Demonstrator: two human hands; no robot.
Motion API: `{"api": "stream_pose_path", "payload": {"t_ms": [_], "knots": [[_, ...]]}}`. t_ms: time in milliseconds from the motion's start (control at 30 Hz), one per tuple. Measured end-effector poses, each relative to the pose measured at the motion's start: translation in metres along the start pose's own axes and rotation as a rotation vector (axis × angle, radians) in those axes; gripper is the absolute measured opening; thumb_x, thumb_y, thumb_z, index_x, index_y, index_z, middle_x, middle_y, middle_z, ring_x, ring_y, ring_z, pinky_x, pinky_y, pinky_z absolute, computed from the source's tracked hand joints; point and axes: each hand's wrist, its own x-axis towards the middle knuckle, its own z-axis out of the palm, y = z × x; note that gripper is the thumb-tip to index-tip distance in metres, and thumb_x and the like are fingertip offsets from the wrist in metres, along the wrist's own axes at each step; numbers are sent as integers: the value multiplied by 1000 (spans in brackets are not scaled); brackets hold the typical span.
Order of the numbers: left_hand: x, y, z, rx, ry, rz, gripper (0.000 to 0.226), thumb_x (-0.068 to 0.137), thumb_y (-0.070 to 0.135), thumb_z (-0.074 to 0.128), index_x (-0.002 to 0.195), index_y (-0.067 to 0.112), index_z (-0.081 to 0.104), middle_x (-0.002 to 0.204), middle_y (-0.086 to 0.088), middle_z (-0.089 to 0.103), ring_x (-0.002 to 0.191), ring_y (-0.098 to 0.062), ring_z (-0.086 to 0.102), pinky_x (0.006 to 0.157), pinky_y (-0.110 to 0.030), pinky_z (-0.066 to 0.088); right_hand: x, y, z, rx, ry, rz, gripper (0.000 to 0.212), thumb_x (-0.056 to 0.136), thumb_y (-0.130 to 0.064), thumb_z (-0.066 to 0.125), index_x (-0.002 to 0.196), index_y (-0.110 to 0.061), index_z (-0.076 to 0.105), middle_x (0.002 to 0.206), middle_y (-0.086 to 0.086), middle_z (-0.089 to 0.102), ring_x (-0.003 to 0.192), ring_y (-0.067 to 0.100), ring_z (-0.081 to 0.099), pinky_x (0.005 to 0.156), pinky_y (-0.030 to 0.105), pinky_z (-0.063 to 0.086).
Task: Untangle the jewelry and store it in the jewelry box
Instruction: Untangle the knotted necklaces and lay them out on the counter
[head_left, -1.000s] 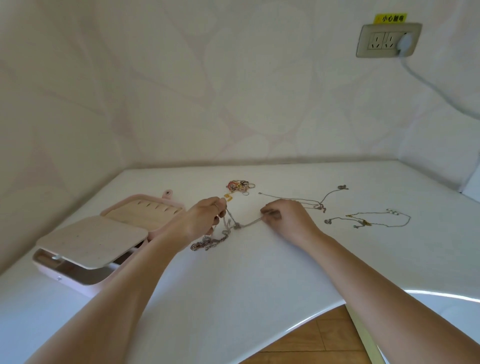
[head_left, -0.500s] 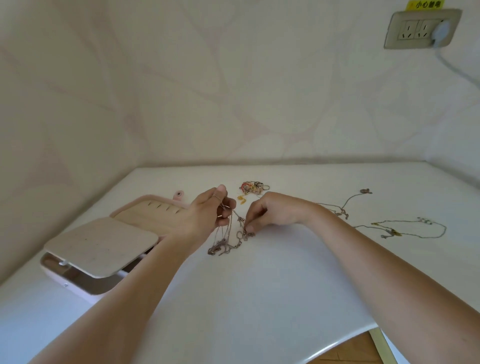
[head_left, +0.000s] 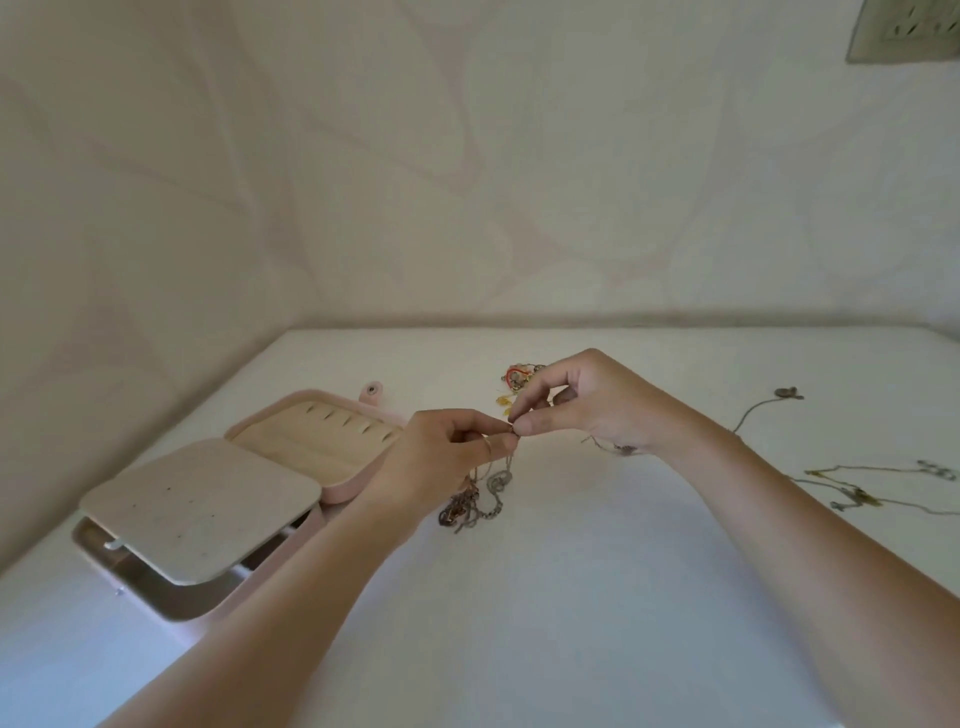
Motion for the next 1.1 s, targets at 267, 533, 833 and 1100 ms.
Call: {"api": "stream_pose_path", "payload": {"t_ms": [267, 533, 833, 1100], "knots": [[-2, 2, -2, 87, -5, -70, 7, 75, 19, 78, 81, 19, 74, 54, 13, 60, 49, -4, 43, 55, -20, 34, -1, 6, 10, -222, 46, -64, 9, 85, -15, 69, 80, -22, 67, 54, -22, 51, 50, 1, 42, 54, 14, 32], [0, 4, -7, 69, 21, -65, 5, 78, 20, 74, 76, 18, 71, 50, 13, 47, 44, -3, 37, 52, -20, 33, -1, 4, 11, -18, 118, -56, 12, 99, -14, 46, 89, -17, 53, 73, 4, 57, 57, 12, 39, 58, 26, 36], [-3, 12, -8, -241, -21, 10, 16, 89, 11, 59, 74, 14, 58, 60, 5, 29, 50, -8, 23, 47, -19, 15, -2, 0, 8, -16, 79, -52, 8, 82, -29, 71, 89, -24, 70, 68, 26, 53, 56, 15, 34, 63, 25, 27], [-5, 17, -7, -398, -8, -25, 19, 94, 9, 47, 78, 13, 56, 79, 4, 67, 54, -5, 38, 47, -16, 28, -4, -4, 8, 98, 198, -96, 5, 81, -16, 72, 85, -18, 74, 60, 12, 64, 43, 9, 36, 57, 22, 34]]}}
